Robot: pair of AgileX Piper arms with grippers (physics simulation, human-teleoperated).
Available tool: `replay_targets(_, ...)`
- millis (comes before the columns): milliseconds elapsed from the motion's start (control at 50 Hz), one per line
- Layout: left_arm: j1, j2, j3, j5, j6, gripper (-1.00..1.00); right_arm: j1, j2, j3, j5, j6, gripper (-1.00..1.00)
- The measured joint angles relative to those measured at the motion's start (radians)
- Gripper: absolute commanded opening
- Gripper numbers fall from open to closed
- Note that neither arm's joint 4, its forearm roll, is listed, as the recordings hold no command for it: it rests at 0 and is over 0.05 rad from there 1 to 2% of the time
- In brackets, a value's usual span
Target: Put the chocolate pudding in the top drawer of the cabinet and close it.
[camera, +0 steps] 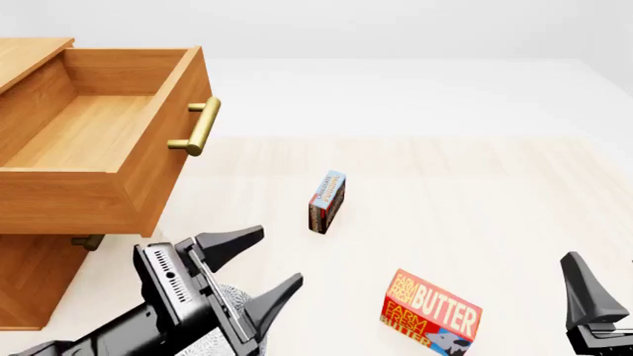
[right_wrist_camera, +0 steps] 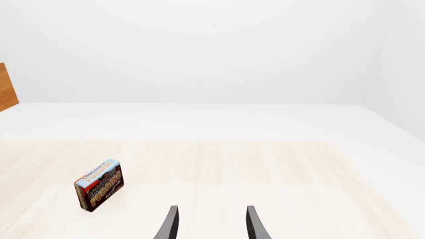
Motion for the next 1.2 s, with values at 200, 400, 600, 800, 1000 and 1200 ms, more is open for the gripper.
replay_targets(200, 0.013, 0.083, -0.059, -0.002, -0.020, 1.00, 0.000, 0.000, 0.000, 0.000, 0.000, 1.00)
replay_targets(400, 0.030, 0.166, -0.117, -0.011, -0.048, 1.00, 0.000, 0.000, 0.000, 0.000, 0.000, 1.00)
replay_targets(600, 0.047, 0.236, -0.182, -0.001, -0.069, 1.00, 0.000, 0.000, 0.000, 0.000, 0.000, 1.00)
replay_targets(800, 0.091, 0.275, -0.264, 0.066, -0.091, 1.00, 0.000, 0.000, 0.000, 0.000, 0.000, 1.00)
replay_targets(1000, 0.135, 0.330, -0.326, 0.114, -0.109, 1.00, 0.000, 0.000, 0.000, 0.000, 0.000, 1.00)
replay_targets(1200, 0.164, 0.375, -0.363, 0.135, -0.127, 1.00, 0.000, 0.000, 0.000, 0.000, 0.000, 1.00)
